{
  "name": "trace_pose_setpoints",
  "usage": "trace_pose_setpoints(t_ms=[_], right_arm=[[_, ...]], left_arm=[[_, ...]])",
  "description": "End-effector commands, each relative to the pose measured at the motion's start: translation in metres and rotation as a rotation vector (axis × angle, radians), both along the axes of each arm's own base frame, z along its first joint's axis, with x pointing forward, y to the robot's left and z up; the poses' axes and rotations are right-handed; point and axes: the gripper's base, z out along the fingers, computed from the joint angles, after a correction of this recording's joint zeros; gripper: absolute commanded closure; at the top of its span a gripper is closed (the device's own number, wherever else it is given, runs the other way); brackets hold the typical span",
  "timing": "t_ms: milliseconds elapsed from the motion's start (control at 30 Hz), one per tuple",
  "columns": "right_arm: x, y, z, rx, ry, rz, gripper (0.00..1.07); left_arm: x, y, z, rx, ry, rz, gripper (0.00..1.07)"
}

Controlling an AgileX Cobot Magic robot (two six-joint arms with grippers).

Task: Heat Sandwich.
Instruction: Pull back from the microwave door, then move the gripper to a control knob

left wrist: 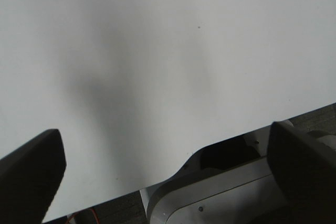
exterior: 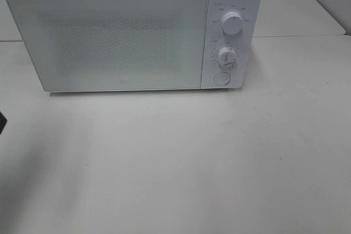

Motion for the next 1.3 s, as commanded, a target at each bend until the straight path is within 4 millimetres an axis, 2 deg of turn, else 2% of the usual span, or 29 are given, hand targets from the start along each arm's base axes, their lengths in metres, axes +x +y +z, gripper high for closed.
trace_pose_setpoints(t_ms=[33,267,300,367,400,467,533,567,600,667,700,800,867,1067,1167,1300], right_arm=[[-0.004,-0.001,0.000,-0.001,-0.027,-0.005,0.31],[-0.004,-0.001,0.000,-0.001,-0.027,-0.005,0.31],[-0.004,-0.001,0.000,-0.001,-0.027,-0.005,0.31],[-0.004,-0.001,0.000,-0.001,-0.027,-0.005,0.31],[-0.004,-0.001,0.000,-0.001,-0.027,-0.005,0.31],[-0.004,-0.001,0.000,-0.001,-0.027,-0.005,0.31],[-0.004,-0.001,0.000,-0.001,-0.027,-0.005,0.31],[-0.004,-0.001,0.000,-0.001,-0.027,-0.005,0.31],[-0.004,-0.001,0.000,-0.001,-0.027,-0.005,0.31],[-0.004,-0.001,0.000,-0.001,-0.027,-0.005,0.31],[-0.004,-0.001,0.000,-0.001,-0.027,-0.005,0.31],[-0.004,-0.001,0.000,-0.001,-0.027,-0.005,0.31],[-0.004,-0.001,0.000,-0.001,-0.027,-0.005,0.31],[-0.004,-0.001,0.000,-0.001,-0.027,-0.005,0.31],[-0.004,-0.001,0.000,-0.001,-0.027,-0.005,0.31],[-0.004,-0.001,0.000,-0.001,-0.027,-0.005,0.31]], left_arm=[[-0.018,0.013,0.011,0.044,0.020,0.079,0.03],[-0.052,0.026,0.032,0.135,-0.024,0.158,0.03],[-0.064,0.027,0.039,0.143,-0.066,0.160,0.03],[-0.078,0.028,0.047,0.145,-0.117,0.162,0.03],[-0.078,0.028,0.047,0.145,-0.117,0.162,0.03],[-0.099,0.030,0.058,0.145,-0.201,0.165,0.03],[-0.113,0.031,0.062,0.148,-0.263,0.171,0.03],[-0.113,0.031,0.062,0.148,-0.263,0.171,0.03],[-0.127,0.033,0.062,0.153,-0.313,0.177,0.03],[-0.140,0.034,0.056,0.151,-0.346,0.180,0.03],[-0.140,0.034,0.056,0.151,-0.346,0.180,0.03],[-0.158,0.034,0.042,0.145,-0.386,0.184,0.03],[-0.162,0.034,0.038,0.144,-0.395,0.184,0.03],[-0.179,0.034,0.009,0.133,-0.413,0.185,0.03],[-0.184,0.034,0.012,0.123,-0.473,0.190,0.03],[-0.196,0.035,0.016,0.096,-0.668,0.209,0.03]])
